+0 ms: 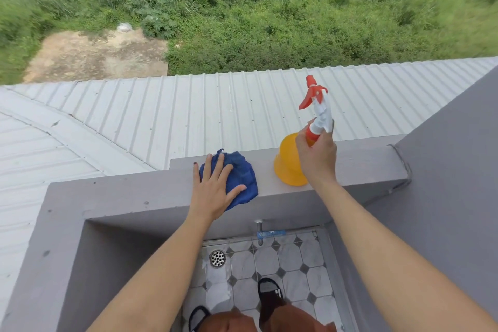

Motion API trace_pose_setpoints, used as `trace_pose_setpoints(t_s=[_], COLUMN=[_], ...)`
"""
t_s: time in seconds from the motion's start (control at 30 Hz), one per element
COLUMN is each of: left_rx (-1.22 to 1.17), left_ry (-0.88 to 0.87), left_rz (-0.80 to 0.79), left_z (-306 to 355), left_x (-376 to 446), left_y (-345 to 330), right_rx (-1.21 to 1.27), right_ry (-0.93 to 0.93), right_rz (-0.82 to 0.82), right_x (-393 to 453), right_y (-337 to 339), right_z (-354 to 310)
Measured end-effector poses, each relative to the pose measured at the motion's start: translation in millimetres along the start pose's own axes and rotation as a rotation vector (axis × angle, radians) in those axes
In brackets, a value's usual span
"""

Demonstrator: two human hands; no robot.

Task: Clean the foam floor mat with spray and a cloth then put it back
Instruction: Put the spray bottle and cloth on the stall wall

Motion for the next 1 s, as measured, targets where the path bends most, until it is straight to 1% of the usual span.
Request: trace_pose_setpoints(t_s=[0.07, 0.23, 0.3, 0.37, 0.47, 0.6, 0.8, 0.9, 1.0], left_rx=[-0.012, 0.163, 0.205, 0.24, 0.198, 0.122, 0.125, 0.111, 0.107], left_ry=[-0.001, -0.185, -0.226, -0.271, -0.327, -0.24, -0.215, -0.182, -0.129], left_rz=[-0.125, -0.249, -0.267, -0.245, -0.198, -0.251, -0.289, -0.267, -0.263], left_z=[-5, -5, -6, -3, 9, 11, 11, 10, 5], left_x=[1, 7, 7, 9, 10, 9, 8, 5, -2], left_y=[-4, -1, 0, 4, 7, -1, -1, 4, 14], right_rx=[0.004, -0.002, 0.003, 0.01, -0.002, -0.014, -0.032, -0.042, -0.074], right_ry=[0.001, 0.023, 0.015, 0.012, 0.018, 0.012, 0.0, 0.008, -0.022], right_rz=[-0.003, 0.008, 0.004, -0.003, -0.009, -0.013, -0.036, -0.077, -0.16], right_x=[0, -1, -2, -2, -2, -3, -4, -4, -4], right_y=[0, 1, 1, 1, 1, 1, 2, 4, 12], right_z=[0, -1, -1, -1, -2, -2, -2, -5, -3])
Point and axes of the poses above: each hand's wrist, its own x-axis towards the middle knuckle, its own y-axis out of the back of the hand, z = x × y, the point moved 4 cm from there along x, towards the middle knuckle, and after that the axes turned 4 degrees about x, right-handed, at the moved point
